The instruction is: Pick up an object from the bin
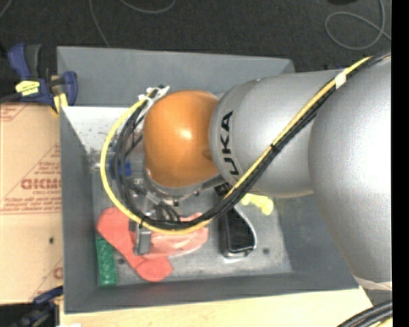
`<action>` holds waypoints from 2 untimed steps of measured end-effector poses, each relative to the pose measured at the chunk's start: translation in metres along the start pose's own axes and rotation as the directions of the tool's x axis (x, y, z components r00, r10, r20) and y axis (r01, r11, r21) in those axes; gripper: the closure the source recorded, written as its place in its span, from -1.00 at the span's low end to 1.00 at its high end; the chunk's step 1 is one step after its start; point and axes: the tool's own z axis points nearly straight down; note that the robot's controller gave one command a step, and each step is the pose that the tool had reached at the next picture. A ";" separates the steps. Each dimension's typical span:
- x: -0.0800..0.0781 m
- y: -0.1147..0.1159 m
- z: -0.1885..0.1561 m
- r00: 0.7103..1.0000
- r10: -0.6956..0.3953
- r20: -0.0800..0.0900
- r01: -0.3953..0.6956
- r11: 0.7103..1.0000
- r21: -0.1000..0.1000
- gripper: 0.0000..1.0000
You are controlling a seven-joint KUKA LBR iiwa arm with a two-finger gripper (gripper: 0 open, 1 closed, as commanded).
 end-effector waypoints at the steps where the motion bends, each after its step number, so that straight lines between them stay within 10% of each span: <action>1: -0.002 -0.001 -0.005 1.000 0.004 0.008 -0.004 1.000 -0.002 -1.00; 2: 0.004 0.000 0.028 0.998 -0.058 0.013 0.058 0.998 -0.002 -1.00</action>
Offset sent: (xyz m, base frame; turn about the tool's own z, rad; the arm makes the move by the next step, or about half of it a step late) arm -0.0224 0.0043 -0.0990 -0.1785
